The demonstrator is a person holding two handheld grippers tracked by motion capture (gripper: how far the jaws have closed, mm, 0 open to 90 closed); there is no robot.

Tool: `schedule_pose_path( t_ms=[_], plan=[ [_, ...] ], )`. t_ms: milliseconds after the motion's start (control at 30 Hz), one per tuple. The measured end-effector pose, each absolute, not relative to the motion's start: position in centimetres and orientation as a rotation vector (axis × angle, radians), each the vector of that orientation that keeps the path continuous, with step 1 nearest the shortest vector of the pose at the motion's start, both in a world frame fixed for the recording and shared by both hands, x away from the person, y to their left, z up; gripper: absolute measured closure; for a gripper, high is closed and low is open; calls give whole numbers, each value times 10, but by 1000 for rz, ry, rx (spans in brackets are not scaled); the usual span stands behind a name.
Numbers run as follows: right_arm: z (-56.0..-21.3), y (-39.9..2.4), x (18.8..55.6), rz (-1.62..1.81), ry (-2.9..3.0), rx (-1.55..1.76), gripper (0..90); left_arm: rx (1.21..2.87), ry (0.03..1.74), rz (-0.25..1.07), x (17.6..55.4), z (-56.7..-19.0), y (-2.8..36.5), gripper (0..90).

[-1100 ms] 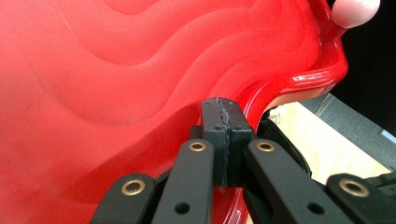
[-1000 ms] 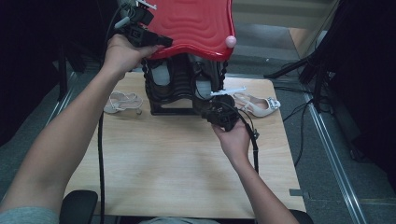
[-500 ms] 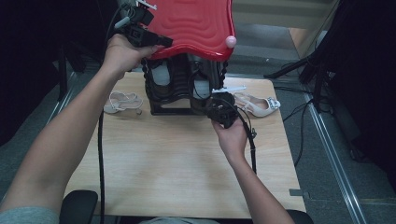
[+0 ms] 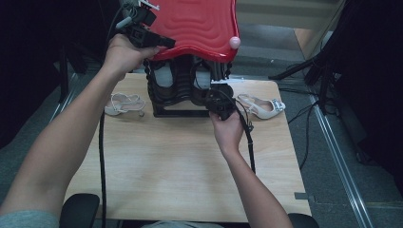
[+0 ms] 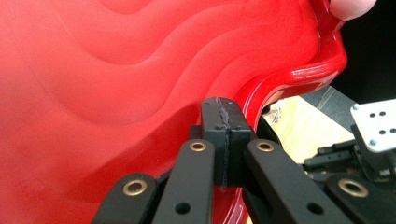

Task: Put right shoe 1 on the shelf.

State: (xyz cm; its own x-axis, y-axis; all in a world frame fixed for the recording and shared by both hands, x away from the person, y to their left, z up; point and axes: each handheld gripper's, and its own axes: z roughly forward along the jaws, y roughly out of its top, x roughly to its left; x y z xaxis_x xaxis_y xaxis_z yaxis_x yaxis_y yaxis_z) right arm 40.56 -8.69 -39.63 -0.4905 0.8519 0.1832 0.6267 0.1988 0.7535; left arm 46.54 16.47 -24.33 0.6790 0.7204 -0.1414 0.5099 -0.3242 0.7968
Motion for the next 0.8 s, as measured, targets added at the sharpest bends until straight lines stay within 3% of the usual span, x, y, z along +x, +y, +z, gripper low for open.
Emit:
schedule_pose_path(
  t_ms=[500, 800],
  plan=[
    [-399, -102, 430, 1053, 2149, 1500, 900, 2004, 945, 297, 466, -243, 165, 900],
    [-404, -103, 414, 1138, 2177, 1468, 900, 2012, 935, 279, 468, -243, 169, 900]
  ],
)
